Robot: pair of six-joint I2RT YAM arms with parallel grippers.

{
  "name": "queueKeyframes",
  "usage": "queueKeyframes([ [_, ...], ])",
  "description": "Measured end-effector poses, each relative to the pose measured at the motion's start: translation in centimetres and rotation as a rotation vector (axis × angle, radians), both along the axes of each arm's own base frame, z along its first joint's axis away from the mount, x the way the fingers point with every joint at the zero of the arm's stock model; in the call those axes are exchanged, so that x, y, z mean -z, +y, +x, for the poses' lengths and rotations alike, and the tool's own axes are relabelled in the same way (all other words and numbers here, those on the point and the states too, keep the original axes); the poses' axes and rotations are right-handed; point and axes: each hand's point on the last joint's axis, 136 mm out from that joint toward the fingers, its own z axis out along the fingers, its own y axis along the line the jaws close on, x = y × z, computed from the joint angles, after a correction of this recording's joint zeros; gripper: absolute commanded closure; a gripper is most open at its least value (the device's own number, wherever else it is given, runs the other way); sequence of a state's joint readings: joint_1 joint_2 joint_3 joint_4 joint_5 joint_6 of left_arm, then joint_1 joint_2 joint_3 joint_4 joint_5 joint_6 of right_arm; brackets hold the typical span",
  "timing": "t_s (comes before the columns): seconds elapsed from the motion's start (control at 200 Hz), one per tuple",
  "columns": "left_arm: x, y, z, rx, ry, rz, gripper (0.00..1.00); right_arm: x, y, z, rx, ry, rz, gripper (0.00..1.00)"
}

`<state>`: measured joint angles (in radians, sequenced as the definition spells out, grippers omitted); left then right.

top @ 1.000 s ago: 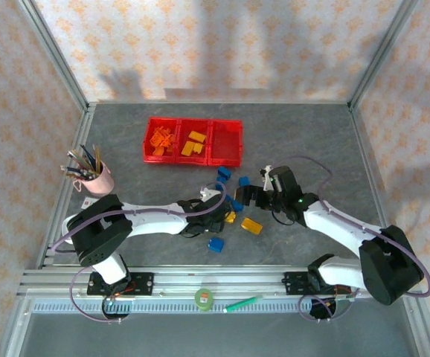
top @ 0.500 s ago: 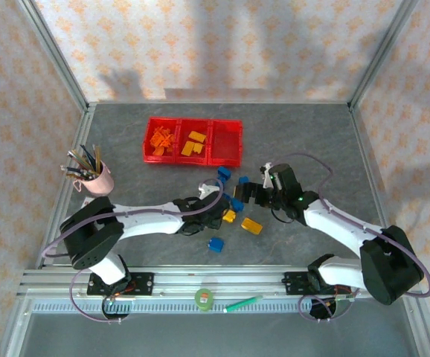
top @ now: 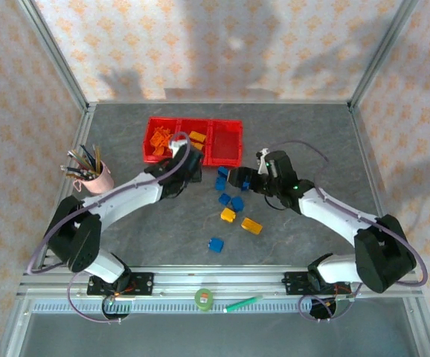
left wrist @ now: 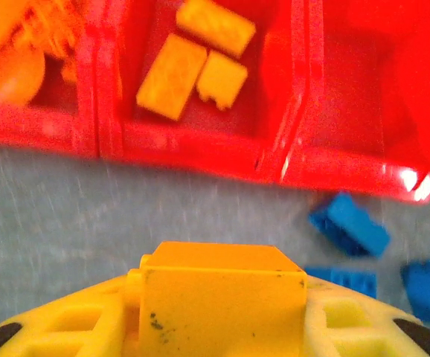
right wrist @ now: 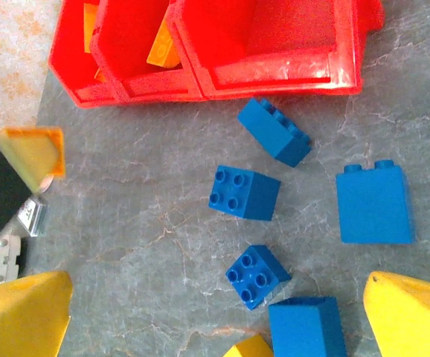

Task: Sort the legos into containers by color
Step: Place the lego in the container, then pick up the lego from the middle-left of the table.

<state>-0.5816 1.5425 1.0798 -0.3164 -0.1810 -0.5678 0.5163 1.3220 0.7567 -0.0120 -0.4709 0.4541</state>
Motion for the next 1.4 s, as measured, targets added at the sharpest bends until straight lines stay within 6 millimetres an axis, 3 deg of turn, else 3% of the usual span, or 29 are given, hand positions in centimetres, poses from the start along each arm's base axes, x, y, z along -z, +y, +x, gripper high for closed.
queueKeyframes([
  [0.12,-0.7,0.9,3.9,-0.043,-0.014,0.006,0.58,-0.6,0.2,1.0,0.019,-0.012,0.004,0.00],
  [0.34,0.7,2.5,9.5,-0.095,-0.001,0.034,0.58,-1.0,0.2,1.5,0.039,-0.023,0.013,0.00],
  [0.496,1.7,2.2,12.6,-0.102,0.003,0.044,0.54,-1.1,0.1,1.7,0.047,-0.027,0.020,0.00],
  [0.591,2.7,2.0,13.2,-0.093,0.017,0.060,0.49,-1.2,0.0,1.8,0.051,-0.027,0.020,0.00],
  [0.731,3.6,2.2,12.8,-0.079,0.050,0.084,0.40,-1.1,-0.3,2.0,0.061,-0.028,0.016,0.00],
  [0.996,2.8,1.6,11.8,-0.037,0.067,0.052,0.37,-1.2,-0.6,2.2,0.074,-0.031,0.013,0.00],
  [1.236,-1.7,0.6,6.1,0.041,0.014,-0.011,0.31,-2.1,-1.2,2.1,0.087,-0.053,0.014,0.00],
  [1.321,-2.2,-1.2,3.9,0.096,0.001,-0.021,0.30,-1.7,-1.4,1.8,0.083,-0.043,0.003,0.00],
  [1.401,-1.5,-3.0,1.5,0.148,0.014,-0.023,0.28,-0.8,-1.8,1.2,0.082,-0.022,-0.013,0.00],
])
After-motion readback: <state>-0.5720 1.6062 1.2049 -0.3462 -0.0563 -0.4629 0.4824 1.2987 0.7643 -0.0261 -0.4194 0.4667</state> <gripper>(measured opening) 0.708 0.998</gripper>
